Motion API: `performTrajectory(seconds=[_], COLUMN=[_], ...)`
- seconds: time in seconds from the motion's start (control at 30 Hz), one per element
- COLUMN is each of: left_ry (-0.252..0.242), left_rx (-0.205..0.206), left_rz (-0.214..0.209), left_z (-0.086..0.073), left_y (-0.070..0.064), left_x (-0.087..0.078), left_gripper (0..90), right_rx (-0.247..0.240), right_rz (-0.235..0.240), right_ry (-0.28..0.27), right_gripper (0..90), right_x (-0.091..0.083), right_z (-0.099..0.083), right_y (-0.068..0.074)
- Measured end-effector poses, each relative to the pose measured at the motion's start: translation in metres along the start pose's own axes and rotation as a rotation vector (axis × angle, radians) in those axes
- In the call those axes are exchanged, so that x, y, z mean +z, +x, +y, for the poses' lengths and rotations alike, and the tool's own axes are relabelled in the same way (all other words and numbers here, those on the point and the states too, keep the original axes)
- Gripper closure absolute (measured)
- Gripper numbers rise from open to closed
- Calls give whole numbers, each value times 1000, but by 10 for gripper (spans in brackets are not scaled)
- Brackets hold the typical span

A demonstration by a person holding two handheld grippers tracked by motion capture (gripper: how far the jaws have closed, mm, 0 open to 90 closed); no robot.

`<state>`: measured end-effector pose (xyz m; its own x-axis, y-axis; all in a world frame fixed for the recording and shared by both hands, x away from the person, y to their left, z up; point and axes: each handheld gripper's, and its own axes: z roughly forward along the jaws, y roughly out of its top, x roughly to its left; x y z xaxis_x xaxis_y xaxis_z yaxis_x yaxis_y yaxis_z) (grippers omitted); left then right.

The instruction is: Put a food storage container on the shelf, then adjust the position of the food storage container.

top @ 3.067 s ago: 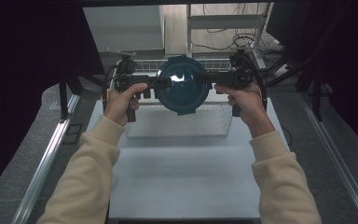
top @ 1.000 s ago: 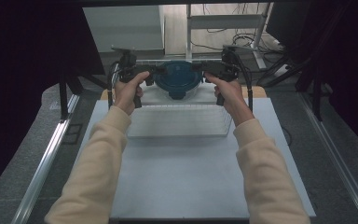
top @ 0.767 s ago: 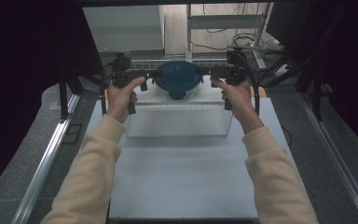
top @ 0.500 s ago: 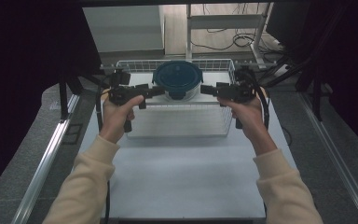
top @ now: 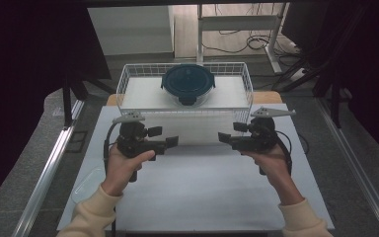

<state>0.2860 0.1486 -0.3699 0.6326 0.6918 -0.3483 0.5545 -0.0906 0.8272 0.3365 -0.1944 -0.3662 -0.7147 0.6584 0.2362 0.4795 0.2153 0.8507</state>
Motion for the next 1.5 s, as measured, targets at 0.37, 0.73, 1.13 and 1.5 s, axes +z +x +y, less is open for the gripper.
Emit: performTrajectory(seconds=[0.37, 0.73, 1.13, 1.5], left_ry=[126, 153, 142, 118], left_rx=[32, -11, -1, 26], left_rz=[44, 29, 48, 83], left_z=[-69, -96, -96, -96], left_y=[-4, 4, 0, -5], left_x=[2, 8, 2, -24], left_gripper=[254, 259, 249, 234], right_rx=[-24, -23, -35, -35], right_rz=[-10, -15, -12, -16], right_ry=[67, 123, 120, 128], right_gripper=[247, 249, 259, 258], right_x=[-4, 1, 0, -1], right_z=[-59, -92, -91, -90], right_y=[6, 9, 9, 7])
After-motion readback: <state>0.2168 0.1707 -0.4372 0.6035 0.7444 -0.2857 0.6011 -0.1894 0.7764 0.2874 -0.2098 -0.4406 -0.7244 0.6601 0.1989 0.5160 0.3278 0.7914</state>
